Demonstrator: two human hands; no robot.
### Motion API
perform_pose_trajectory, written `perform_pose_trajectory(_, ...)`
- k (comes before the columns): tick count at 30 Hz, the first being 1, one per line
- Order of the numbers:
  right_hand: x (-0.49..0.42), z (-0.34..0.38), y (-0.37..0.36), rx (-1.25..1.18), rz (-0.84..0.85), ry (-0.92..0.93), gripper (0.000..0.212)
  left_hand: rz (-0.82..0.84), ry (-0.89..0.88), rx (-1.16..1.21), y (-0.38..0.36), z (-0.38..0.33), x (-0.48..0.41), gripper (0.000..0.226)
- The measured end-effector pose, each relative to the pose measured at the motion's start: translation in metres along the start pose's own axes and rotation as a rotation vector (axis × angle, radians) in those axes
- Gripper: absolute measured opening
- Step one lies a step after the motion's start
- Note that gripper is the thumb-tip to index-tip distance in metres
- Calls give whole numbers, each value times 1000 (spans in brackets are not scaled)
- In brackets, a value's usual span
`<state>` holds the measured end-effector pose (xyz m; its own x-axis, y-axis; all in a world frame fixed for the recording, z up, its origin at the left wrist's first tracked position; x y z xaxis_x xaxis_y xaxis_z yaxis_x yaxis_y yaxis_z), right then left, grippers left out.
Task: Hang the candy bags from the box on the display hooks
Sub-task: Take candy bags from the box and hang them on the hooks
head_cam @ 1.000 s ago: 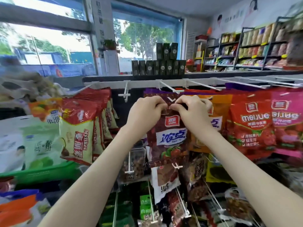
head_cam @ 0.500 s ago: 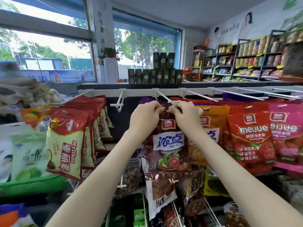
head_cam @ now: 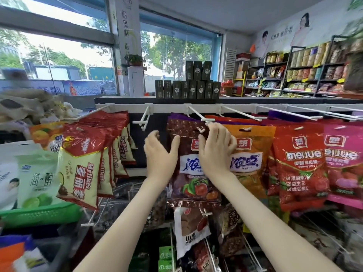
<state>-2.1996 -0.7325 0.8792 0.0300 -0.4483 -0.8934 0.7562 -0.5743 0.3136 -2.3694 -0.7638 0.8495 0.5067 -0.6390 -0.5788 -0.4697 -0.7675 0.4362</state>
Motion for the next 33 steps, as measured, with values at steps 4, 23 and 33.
perform_pose_trajectory(4,13,-1,-13,9,41,0,32,321,91,34,-31,24,21,57)
perform_pose_trajectory(23,154,-93,133,75,196,-185,46,288,-633,26,-107,-119,215,39)
perform_pose_trajectory(33,315,-289,360,389,262,-683,49,939,-713,-87,-294,-237,457,40)
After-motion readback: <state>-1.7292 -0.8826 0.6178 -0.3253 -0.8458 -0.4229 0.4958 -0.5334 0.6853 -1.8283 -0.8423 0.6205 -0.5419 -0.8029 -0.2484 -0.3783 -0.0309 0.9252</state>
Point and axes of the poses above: each hand's wrist, its own x-axis away from the middle knuckle, its own y-axis out of the back of the hand, z = x × y, the point moved 9 cm from there along -x, towards the middle knuckle, and after that the axes turned 14 degrees about -x, right-handed, at the moved point
